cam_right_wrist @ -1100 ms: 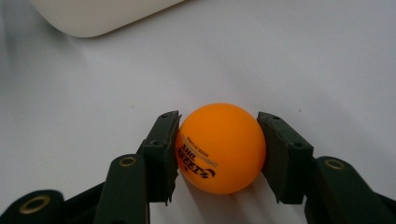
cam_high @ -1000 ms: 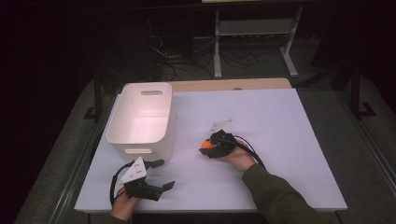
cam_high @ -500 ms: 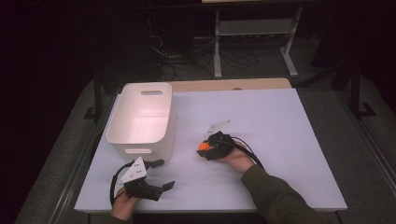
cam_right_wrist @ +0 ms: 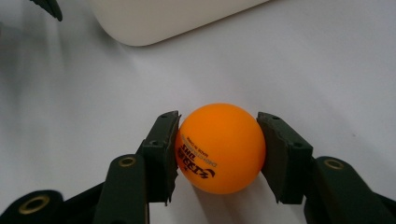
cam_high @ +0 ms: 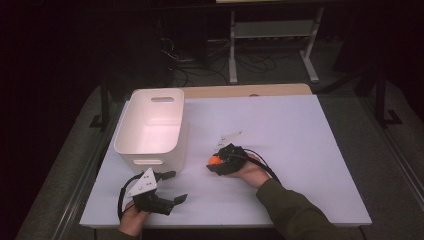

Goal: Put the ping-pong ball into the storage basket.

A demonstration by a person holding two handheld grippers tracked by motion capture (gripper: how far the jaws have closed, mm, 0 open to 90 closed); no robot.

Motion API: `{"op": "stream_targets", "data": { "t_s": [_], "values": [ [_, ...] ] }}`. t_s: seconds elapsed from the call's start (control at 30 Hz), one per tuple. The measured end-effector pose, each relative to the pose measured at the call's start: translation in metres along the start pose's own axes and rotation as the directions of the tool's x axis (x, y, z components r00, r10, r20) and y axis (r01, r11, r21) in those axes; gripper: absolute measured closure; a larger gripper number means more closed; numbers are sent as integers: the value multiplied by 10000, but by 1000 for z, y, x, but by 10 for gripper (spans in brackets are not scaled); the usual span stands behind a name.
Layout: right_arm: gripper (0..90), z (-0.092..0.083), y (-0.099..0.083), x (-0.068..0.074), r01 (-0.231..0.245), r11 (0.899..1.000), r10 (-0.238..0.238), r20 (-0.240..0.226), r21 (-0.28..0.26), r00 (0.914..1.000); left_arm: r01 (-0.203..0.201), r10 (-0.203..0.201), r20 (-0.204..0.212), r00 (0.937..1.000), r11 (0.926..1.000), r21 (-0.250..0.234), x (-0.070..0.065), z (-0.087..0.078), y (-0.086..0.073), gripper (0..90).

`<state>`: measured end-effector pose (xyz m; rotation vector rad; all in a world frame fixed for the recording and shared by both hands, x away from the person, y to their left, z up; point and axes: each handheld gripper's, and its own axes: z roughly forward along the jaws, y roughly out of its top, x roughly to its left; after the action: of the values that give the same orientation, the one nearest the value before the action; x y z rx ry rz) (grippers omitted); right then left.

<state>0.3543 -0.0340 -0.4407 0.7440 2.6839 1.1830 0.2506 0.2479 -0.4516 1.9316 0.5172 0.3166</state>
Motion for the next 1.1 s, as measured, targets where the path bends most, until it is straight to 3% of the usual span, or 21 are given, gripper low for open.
{"op": "stream_targets", "data": {
  "t_s": [1.1],
  "values": [
    [496, 5, 13, 22, 630, 9979, -617, -853, 128, 9944, 4, -4, 1, 10000, 10000, -22, 0, 0, 0, 142]
  ]
}}
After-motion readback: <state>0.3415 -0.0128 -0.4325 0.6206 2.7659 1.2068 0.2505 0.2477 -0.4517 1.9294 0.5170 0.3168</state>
